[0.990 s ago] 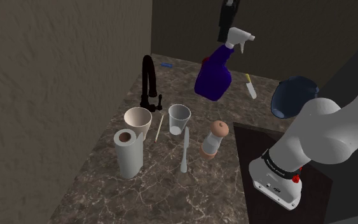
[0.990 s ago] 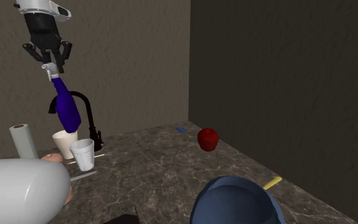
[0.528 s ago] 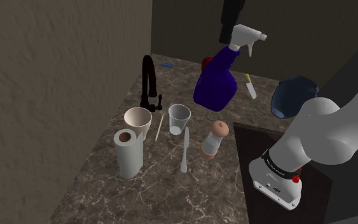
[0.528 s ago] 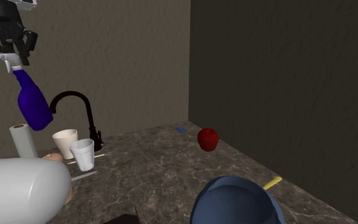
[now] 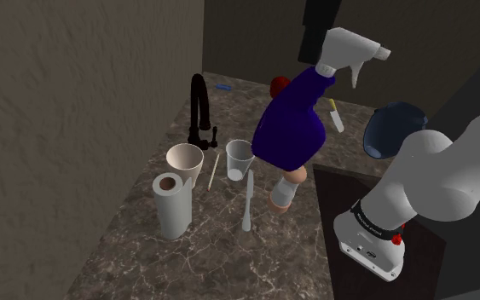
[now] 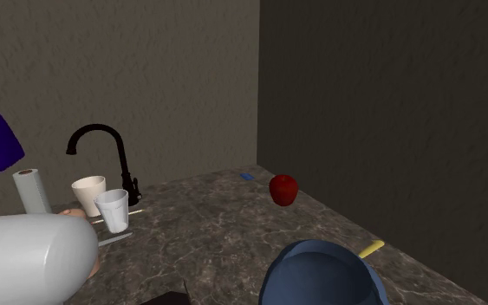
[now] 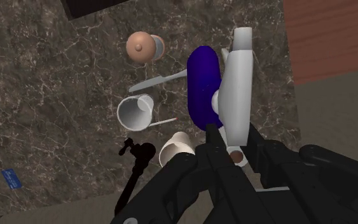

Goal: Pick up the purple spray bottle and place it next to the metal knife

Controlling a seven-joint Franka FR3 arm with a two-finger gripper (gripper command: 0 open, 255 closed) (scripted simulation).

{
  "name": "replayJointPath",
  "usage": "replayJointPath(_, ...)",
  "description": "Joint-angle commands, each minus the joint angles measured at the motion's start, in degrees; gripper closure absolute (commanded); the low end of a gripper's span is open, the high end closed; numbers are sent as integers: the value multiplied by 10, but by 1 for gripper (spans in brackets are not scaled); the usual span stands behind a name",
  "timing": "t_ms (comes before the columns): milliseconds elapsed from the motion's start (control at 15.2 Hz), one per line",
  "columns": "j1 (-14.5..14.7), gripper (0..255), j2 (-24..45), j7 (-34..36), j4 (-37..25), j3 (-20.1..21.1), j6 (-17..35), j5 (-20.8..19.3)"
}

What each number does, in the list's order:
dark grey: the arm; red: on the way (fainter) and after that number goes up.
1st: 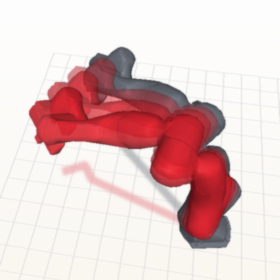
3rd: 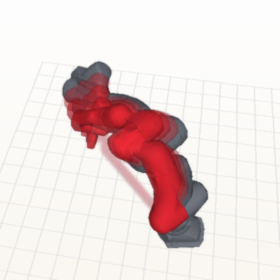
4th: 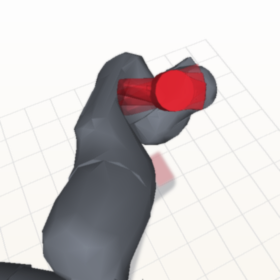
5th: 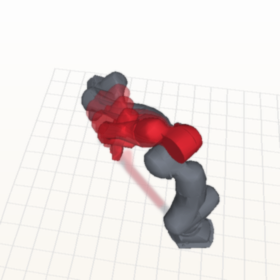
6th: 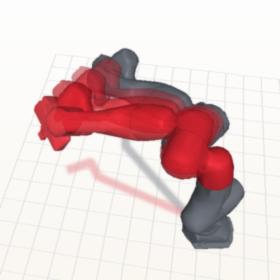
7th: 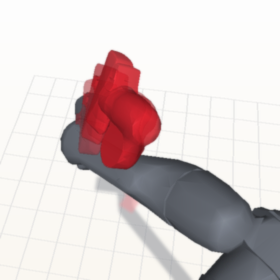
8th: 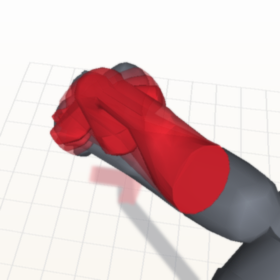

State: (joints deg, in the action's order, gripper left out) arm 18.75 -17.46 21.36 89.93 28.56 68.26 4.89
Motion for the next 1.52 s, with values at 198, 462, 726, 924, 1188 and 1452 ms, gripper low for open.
replayJointPath(198,20,255,79,106,-112,78,-41,-13)
replayJointPath(462,21,255,52,94,-53,67,-5,0)
replayJointPath(726,22,255,29,85,0,60,30,9)
replayJointPath(924,23,255,15,80,37,57,54,15)
replayJointPath(1188,25,255,-1,74,83,53,86,22)
replayJointPath(1452,28,255,-13,69,125,52,117,27)
